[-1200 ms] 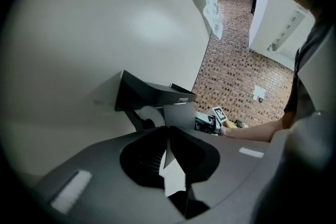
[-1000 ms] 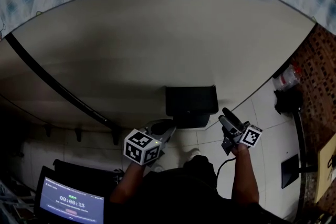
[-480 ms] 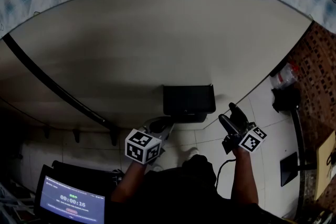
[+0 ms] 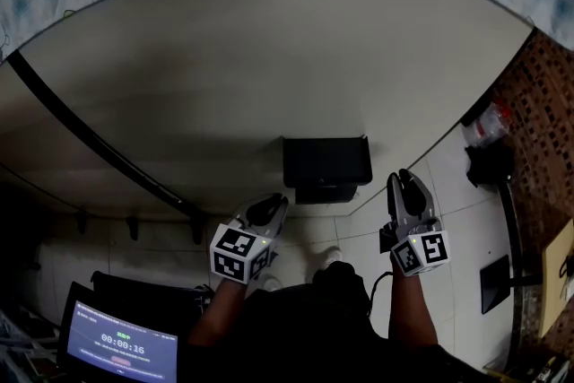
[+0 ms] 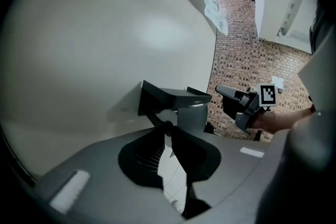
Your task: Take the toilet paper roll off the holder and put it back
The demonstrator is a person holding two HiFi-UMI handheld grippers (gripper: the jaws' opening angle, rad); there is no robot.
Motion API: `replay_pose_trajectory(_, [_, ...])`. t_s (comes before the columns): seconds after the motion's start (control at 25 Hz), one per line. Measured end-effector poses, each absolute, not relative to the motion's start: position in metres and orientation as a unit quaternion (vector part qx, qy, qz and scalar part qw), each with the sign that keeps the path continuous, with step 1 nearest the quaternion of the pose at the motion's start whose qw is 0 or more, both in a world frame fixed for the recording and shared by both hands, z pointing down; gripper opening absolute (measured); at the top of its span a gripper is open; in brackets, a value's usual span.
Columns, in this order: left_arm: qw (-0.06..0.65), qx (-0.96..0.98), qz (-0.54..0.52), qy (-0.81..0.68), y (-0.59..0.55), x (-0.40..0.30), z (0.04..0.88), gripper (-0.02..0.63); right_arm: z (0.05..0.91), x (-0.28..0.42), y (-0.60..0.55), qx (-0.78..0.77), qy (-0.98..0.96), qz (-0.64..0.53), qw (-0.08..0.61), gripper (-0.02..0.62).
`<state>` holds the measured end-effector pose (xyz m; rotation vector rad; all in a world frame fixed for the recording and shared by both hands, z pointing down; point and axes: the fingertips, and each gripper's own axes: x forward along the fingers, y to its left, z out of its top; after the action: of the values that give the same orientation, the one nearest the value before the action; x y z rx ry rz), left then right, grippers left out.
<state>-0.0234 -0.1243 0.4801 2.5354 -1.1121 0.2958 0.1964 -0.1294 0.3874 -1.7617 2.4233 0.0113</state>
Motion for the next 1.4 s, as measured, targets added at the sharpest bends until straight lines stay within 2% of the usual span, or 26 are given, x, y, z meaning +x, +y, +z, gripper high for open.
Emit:
replay_pose_trajectory(0.12, [0.138, 0.890, 0.084, -0.427, -0.126, -0.034, 0.462, 0.033, 0.380, 0.187, -0.123, -0.600, 0.797, 0.035, 0.053, 0.010])
replay_pose_trajectory(0.16, [0.122, 0.888, 0.074, -0.437, -0.125, -0.037, 0.454, 0.021, 0.377, 0.181, -0.122, -0.600, 0.798, 0.041, 0.049, 0.002])
replay_pose_trajectory(0.56, [-0.009, 0.852, -0.008, -0.523, -0.101, -0.062, 0.378, 0.017, 0.366, 0.129, -0.099, -0.609, 0.788, 0.091, 0.003, 0.002])
replay_pose_trajectory(1.4, [-0.027, 0.830, -0.016, -0.557, -0.065, -0.091, 0.372, 0.018, 0.364, 0.096, -0.061, -0.619, 0.780, 0.086, 0.020, 0.002])
